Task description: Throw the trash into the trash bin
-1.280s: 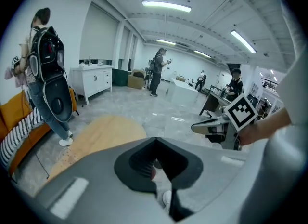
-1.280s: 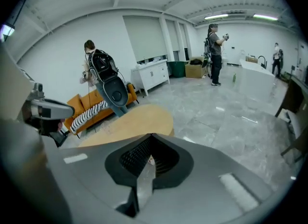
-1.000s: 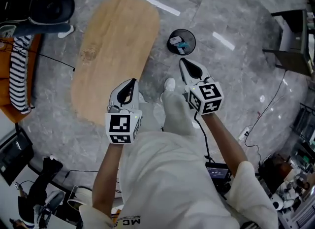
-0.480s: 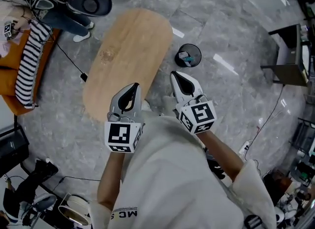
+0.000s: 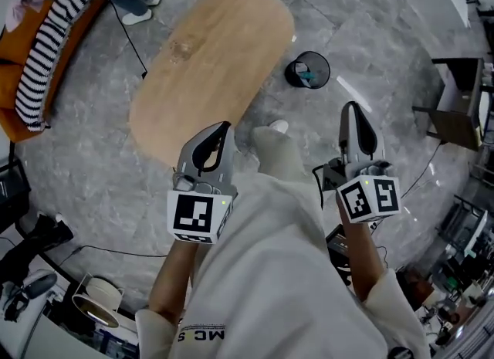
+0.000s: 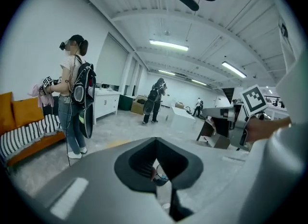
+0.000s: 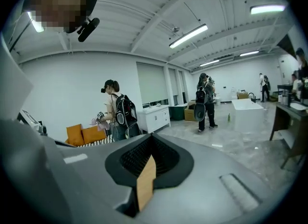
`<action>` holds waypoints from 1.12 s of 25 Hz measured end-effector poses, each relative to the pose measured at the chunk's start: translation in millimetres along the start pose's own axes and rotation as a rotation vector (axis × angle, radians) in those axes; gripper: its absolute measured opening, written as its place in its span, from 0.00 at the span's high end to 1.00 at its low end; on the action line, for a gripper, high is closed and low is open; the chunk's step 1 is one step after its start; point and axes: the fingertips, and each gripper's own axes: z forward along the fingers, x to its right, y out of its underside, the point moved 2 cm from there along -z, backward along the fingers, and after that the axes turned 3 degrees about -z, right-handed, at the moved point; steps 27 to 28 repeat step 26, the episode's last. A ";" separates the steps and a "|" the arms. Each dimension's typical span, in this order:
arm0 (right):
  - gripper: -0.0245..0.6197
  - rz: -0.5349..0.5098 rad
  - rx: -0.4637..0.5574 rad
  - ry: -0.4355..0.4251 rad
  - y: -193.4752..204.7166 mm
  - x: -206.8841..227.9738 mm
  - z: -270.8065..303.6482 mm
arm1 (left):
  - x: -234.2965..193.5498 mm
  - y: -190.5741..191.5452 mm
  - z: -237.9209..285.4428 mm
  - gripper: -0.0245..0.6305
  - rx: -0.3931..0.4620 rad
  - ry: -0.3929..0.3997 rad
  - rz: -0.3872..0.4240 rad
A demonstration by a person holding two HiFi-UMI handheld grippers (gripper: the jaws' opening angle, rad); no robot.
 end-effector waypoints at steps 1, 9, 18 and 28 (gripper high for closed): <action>0.93 -0.003 -0.003 0.012 -1.6 3.0 -5.2 | 2.3 -1.5 -0.8 0.96 -0.004 0.001 -0.012; 0.93 0.008 0.000 0.000 -2.5 -13.2 -22.6 | 13.8 -22.9 7.9 0.96 0.010 -0.027 -0.025; 0.93 -0.024 -0.007 -0.056 7.5 -32.4 -20.9 | 31.8 -29.9 11.0 0.96 0.035 -0.022 0.004; 0.93 -0.026 -0.018 -0.093 6.5 -54.4 -3.5 | 27.4 -39.5 17.5 0.96 0.033 -0.020 0.035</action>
